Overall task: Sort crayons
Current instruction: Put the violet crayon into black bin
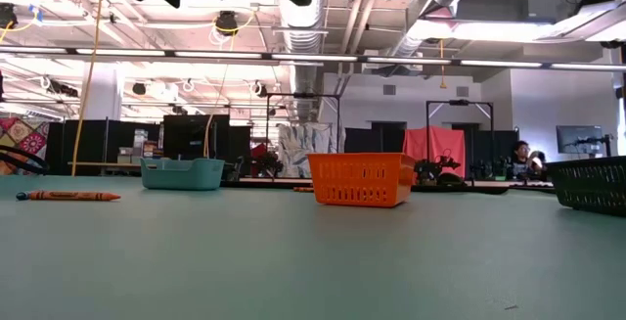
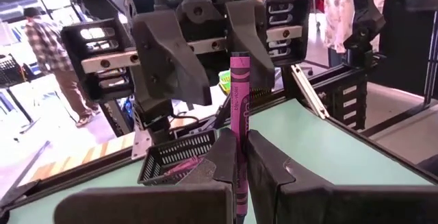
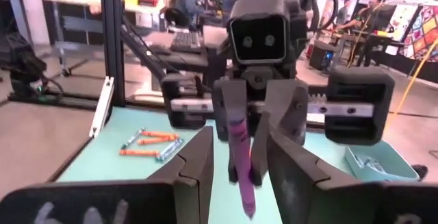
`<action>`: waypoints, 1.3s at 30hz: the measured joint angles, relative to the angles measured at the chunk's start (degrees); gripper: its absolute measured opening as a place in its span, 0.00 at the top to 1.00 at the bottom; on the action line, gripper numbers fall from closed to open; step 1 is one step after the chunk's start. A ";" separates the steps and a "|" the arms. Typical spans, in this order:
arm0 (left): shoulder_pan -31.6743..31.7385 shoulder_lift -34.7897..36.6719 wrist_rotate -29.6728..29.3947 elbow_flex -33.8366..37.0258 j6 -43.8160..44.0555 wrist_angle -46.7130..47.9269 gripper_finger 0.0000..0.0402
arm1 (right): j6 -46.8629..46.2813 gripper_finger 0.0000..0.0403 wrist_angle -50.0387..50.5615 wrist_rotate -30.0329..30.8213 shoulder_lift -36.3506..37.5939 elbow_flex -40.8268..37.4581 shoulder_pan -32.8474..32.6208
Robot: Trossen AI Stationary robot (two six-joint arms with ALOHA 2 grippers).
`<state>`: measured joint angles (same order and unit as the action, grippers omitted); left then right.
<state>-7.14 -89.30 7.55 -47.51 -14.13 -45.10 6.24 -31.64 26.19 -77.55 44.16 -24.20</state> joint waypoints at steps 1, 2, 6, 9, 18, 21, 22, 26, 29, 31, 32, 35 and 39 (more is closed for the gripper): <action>0.00 0.00 0.00 0.00 -0.21 -0.10 1.00 | 0.01 0.67 -1.29 -0.51 -0.50 0.00 0.11; 0.00 0.00 0.00 0.00 -0.24 -0.26 1.00 | 0.45 0.67 -1.96 -0.86 -0.95 0.00 0.39; 0.00 0.02 0.22 0.00 -0.27 -0.85 1.00 | 1.88 0.69 -4.77 -1.80 -4.32 0.88 1.01; -0.09 0.02 0.24 0.00 -0.27 -0.42 1.00 | 3.13 0.73 -5.20 -2.38 -6.69 2.61 1.57; -1.14 0.02 -0.15 0.04 -2.29 0.59 1.00 | 5.42 0.88 -1.01 -2.27 -6.23 3.80 0.45; -1.40 0.02 -0.33 -0.02 -3.19 0.40 1.00 | 5.14 0.90 1.61 -2.12 -4.88 3.82 -0.24; -1.45 0.02 -0.29 -0.02 -3.45 0.34 1.00 | 4.78 0.91 2.65 -2.10 -4.39 3.82 -0.45; -1.55 0.02 -0.26 -0.02 -3.79 0.00 1.00 | 4.53 0.90 3.11 -1.49 -4.12 3.82 -0.95; -1.55 0.02 -0.09 -0.02 -3.83 -0.03 1.00 | 4.53 0.90 3.36 -0.93 -4.21 3.82 -1.06; -1.55 0.02 -0.07 -0.02 -3.82 0.22 1.00 | 4.59 0.91 3.78 -0.64 -4.22 3.82 -1.06; -1.55 0.02 -0.02 -0.02 -3.87 0.28 1.00 | 4.56 0.92 3.83 -0.54 -4.23 3.82 -1.06; -1.55 0.02 0.07 -0.02 -4.24 0.55 1.00 | 4.62 0.97 4.21 0.66 -4.21 3.80 -1.14; -1.53 0.02 -1.28 -0.02 -3.69 1.51 1.00 | 4.28 0.98 5.09 0.94 -4.21 3.78 -1.10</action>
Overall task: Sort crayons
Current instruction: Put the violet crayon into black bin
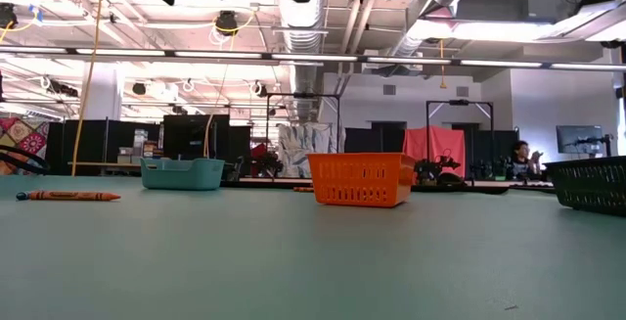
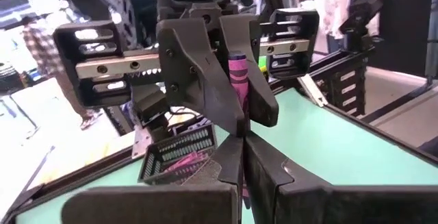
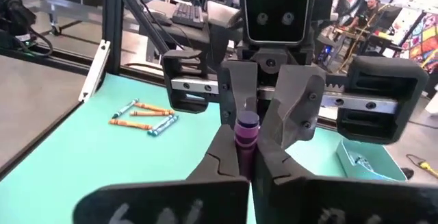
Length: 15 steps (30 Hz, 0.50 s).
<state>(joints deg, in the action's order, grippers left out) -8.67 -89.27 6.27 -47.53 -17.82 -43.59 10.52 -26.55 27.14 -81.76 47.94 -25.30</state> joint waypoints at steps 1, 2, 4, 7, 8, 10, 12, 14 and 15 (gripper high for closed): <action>0.00 0.02 -0.92 0.00 0.04 0.40 1.00 | -0.37 0.99 0.53 0.15 0.00 0.00 0.00; -0.02 0.02 -2.05 0.00 0.03 1.08 0.99 | -0.86 0.99 1.45 0.75 0.13 0.00 0.00; 0.00 0.02 -3.76 0.00 0.09 2.88 0.97 | -2.99 0.99 5.13 2.94 0.96 0.00 0.00; 0.04 0.07 -5.22 0.00 0.56 6.67 0.92 | -10.11 0.99 15.57 7.78 4.03 0.00 0.00; 0.00 0.07 -5.46 0.00 0.82 8.57 0.90 | -13.70 0.99 20.28 9.48 5.37 0.00 0.00; -0.29 0.07 -5.51 0.00 1.52 12.79 0.87 | -23.11 0.99 31.65 12.01 8.15 0.00 0.00; -0.58 0.07 -5.52 0.00 2.01 16.54 0.85 | -34.41 1.00 44.41 12.94 11.00 0.00 0.04; -1.06 -0.55 -5.60 0.00 2.47 19.29 0.84 | -47.27 1.00 57.99 13.07 13.51 0.00 -0.21; -1.33 -1.25 -5.58 0.00 2.53 19.60 0.84 | -53.85 1.00 65.04 12.94 14.35 0.00 -0.64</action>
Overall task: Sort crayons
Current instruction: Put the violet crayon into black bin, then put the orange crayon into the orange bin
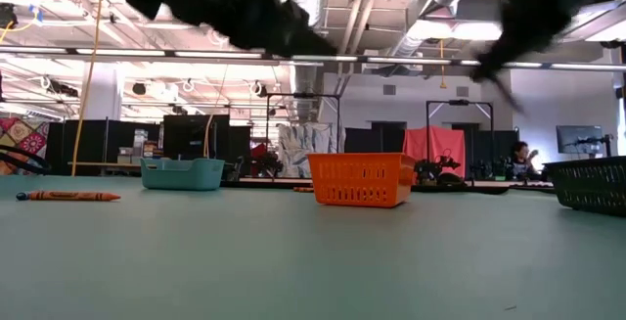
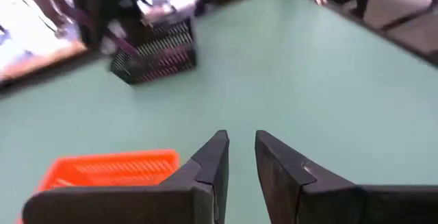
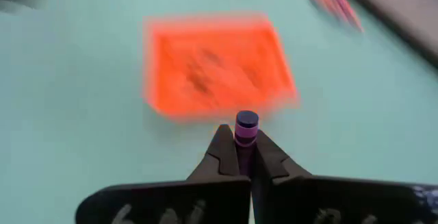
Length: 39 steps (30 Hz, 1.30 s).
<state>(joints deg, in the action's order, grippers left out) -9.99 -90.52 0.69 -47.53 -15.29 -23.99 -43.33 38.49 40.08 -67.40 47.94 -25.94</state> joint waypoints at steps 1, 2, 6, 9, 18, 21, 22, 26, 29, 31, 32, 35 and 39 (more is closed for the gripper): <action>-0.51 -0.75 -0.05 0.00 0.00 0.79 0.84 | -7.02 1.00 6.88 -0.68 0.69 0.00 -0.57; -0.93 -1.73 -0.06 0.05 -0.01 1.17 0.84 | -13.92 1.00 13.61 -1.64 1.18 0.00 -1.27; -2.63 -7.55 -0.04 0.04 -0.91 -2.04 0.84 | -38.94 0.99 34.10 -8.22 2.28 0.00 -5.91; -3.48 -12.10 -0.02 0.04 -1.59 -5.64 0.84 | -51.43 0.99 40.37 -12.74 2.71 -0.10 -9.87; -5.08 -16.52 -0.02 0.00 -3.12 -12.08 0.84 | -60.21 0.98 38.64 -15.07 2.22 -2.32 -12.88; -5.65 -16.52 -0.01 0.00 -3.12 -11.89 0.84 | -60.37 0.97 35.63 -17.63 2.19 -5.68 -12.35; -5.87 -16.52 -0.02 0.00 -3.12 -11.76 0.84 | -60.37 0.96 34.29 -18.48 2.19 -6.88 -12.05; -6.55 -16.52 -0.09 0.00 -3.03 -10.73 0.84 | -59.83 0.90 33.47 -19.09 1.55 -6.58 -11.46; -6.94 -16.52 -0.06 0.00 -2.82 -10.51 0.84 | -59.84 0.83 33.64 -18.10 1.80 -6.58 -11.46; -7.13 -16.52 -0.04 0.00 -2.38 -10.42 0.84 | -59.84 0.78 33.52 -18.10 1.80 -6.58 -11.46; -7.16 -16.52 -0.04 0.00 -2.17 -10.43 0.84 | -59.82 0.76 33.61 -18.08 1.80 -6.58 -11.46; -7.16 -16.52 -0.06 0.00 -1.41 -10.42 0.84 | -59.36 0.71 33.67 -17.99 1.80 -6.58 -11.46; -7.18 -16.46 -0.57 0.00 -1.01 -10.13 0.84 | -58.40 0.65 33.75 -16.50 1.80 -6.58 -11.46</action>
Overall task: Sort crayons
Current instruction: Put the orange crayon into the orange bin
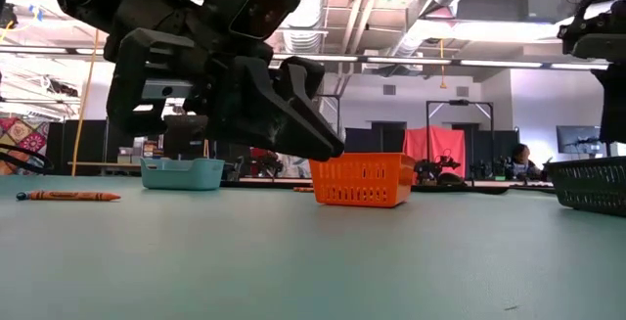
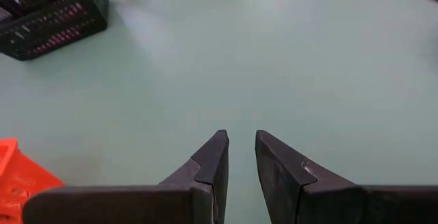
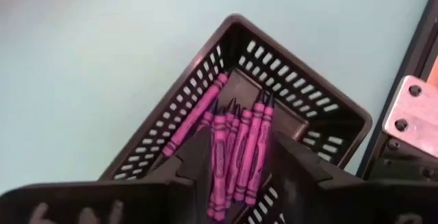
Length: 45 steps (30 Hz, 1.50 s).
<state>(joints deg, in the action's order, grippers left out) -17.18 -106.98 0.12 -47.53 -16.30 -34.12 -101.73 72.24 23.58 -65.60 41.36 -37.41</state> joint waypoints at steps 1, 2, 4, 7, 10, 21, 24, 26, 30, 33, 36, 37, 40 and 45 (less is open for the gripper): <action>-0.06 0.15 -0.58 0.00 -0.01 0.49 0.84 | 0.24 0.65 -0.08 0.64 0.00 0.00 0.00; -0.07 0.38 -1.25 0.00 -0.01 0.95 0.84 | 0.44 0.64 -0.13 1.29 0.00 0.00 -0.02; -0.08 1.41 -2.72 0.00 -0.33 2.60 0.84 | 1.47 0.64 -0.41 2.40 0.00 0.00 -0.09; -0.08 3.86 -5.59 -0.02 -1.07 6.88 0.84 | 2.92 0.64 -0.83 3.78 0.00 0.03 -0.09; -0.08 7.35 -8.75 -0.02 -1.19 13.81 0.84 | 4.93 0.65 -0.76 5.43 0.00 1.02 -0.07; -0.33 24.10 -22.01 -0.04 14.45 61.27 0.84 | 21.92 0.67 -8.19 15.62 0.00 5.70 -0.06; -0.32 28.21 -21.90 -0.04 20.73 72.98 0.84 | 27.08 0.67 -11.67 17.82 0.00 5.73 0.07; -0.32 30.44 -21.37 -0.04 24.53 79.31 0.84 | 29.61 0.67 -13.45 19.50 -0.14 5.73 0.07; 0.56 32.73 -18.86 -0.04 32.84 89.18 0.84 | 33.40 0.67 -16.29 21.52 -0.34 5.73 0.07; 2.60 32.77 -15.69 -0.04 42.19 94.32 0.84 | 35.94 0.67 -18.33 21.63 -0.88 5.73 0.06; 4.25 32.79 -13.38 -0.02 50.89 98.08 0.84 | 37.77 0.67 -19.67 21.63 -1.89 5.73 0.04; 4.52 32.79 -12.80 -0.02 52.91 98.85 0.84 | 38.49 0.67 -20.08 21.63 -2.37 5.73 0.07; 4.66 32.79 -11.89 0.00 55.42 99.52 0.84 | 40.21 0.67 -21.33 21.60 -3.97 5.73 0.06; 4.32 32.79 -9.41 0.00 47.16 93.03 0.84 | 40.91 0.67 -21.81 21.61 -6.89 5.73 0.04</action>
<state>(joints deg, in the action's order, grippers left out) -12.85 -74.19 -9.29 -47.53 30.86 58.92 -60.82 50.44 45.19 -72.50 47.09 -37.36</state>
